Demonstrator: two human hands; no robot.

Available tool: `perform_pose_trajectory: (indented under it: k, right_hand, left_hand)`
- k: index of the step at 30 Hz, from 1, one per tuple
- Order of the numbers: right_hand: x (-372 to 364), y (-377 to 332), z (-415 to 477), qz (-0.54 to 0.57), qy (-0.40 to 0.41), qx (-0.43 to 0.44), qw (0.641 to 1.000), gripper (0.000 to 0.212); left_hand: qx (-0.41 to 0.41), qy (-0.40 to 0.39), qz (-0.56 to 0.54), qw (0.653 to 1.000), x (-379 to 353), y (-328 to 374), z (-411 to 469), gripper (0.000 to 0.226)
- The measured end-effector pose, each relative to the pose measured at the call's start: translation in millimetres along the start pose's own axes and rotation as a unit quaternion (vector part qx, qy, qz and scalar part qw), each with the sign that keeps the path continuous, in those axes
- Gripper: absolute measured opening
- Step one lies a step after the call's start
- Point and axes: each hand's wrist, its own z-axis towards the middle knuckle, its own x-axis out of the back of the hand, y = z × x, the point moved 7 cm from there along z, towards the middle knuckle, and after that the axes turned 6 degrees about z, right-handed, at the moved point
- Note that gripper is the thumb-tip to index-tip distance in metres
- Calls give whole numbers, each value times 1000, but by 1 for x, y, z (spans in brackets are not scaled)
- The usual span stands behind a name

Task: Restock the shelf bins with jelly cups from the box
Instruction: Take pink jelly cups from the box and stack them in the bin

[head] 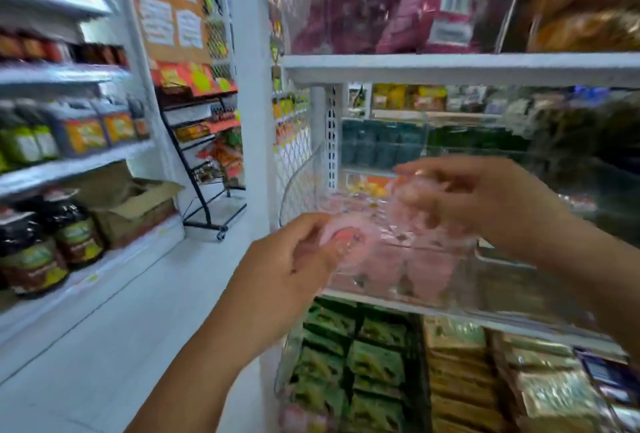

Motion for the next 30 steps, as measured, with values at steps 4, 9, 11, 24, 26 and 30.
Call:
perform_pose_trajectory:
  k: [4,9,11,24,26,30]
  right_hand:
    - [-22,11,100,-173,-109,-54,977,26]
    - [-93,75,167,-236,-265,-176,918,35]
    - [-113,95,179,-224,-295,-213,904,33]
    - [-134,104,176,-283,-358,-157,876,48]
    - [-119,98,180,-300,-316,-140,889,51]
    - [-107,103,178,-217,-329,-178,902,25]
  left_hand:
    - [14,33,79,996,33,-20,18,33]
    - [39,2,138,990,46,-45,22,43]
    - [50,-30,131,990,44,-54,21,43]
    - [39,-50,117,991,41,-74,27,43]
    - [35,-50,124,990,40,-73,27,42]
    - [34,-50,126,990,40,-71,27,44]
